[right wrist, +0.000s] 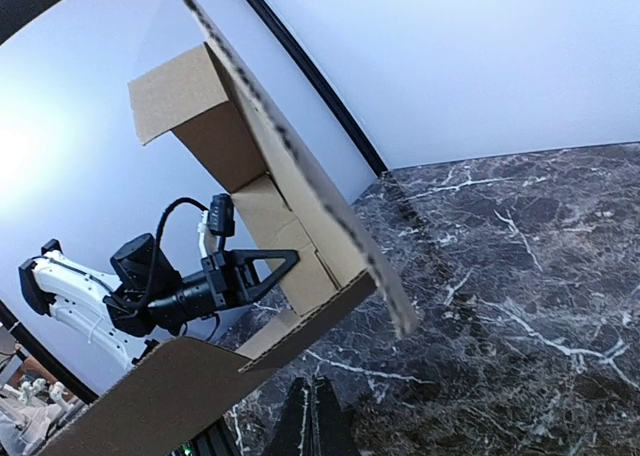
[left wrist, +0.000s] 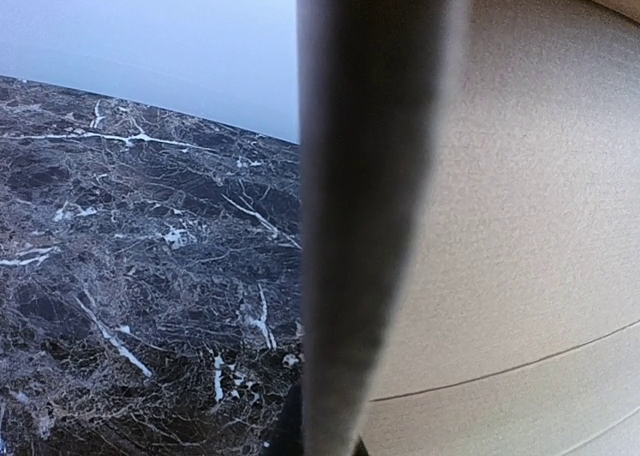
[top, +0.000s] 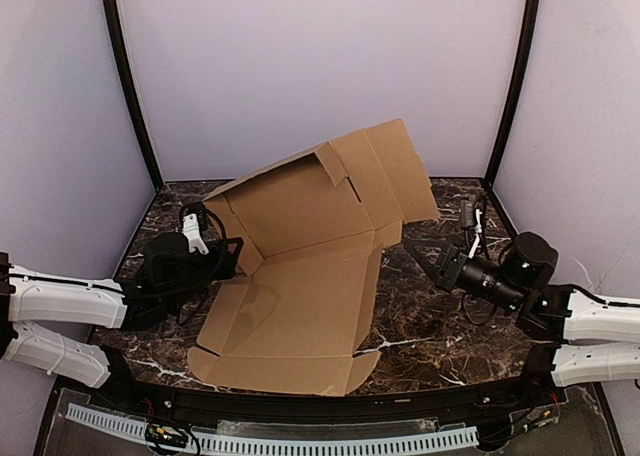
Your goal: Fold the paper box
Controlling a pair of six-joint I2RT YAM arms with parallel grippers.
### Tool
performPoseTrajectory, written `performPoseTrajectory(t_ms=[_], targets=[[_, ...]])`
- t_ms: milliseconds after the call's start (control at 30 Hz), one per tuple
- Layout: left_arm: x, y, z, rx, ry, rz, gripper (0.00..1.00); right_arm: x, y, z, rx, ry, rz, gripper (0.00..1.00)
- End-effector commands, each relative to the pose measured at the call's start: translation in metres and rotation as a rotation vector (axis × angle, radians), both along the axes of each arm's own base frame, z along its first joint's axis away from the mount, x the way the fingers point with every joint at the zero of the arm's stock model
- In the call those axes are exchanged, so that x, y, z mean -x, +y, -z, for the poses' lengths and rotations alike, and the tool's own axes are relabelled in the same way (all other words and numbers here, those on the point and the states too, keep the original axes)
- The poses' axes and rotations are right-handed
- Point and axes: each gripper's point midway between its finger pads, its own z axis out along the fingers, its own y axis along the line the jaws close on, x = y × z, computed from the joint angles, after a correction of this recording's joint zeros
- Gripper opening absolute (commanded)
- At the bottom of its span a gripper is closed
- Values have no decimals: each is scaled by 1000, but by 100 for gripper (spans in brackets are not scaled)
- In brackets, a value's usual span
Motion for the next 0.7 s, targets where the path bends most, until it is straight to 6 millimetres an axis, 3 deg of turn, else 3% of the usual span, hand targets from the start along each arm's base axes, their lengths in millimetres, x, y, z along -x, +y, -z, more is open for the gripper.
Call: performPoseTrajectory(t_ms=[0,667], targets=[[2,1,-4,43,1,6,1,7,10,-28,-117,-53,-66,0],[5,-12,-10,114,0,69,1,8,47,-63,-258,-145,-178,0]])
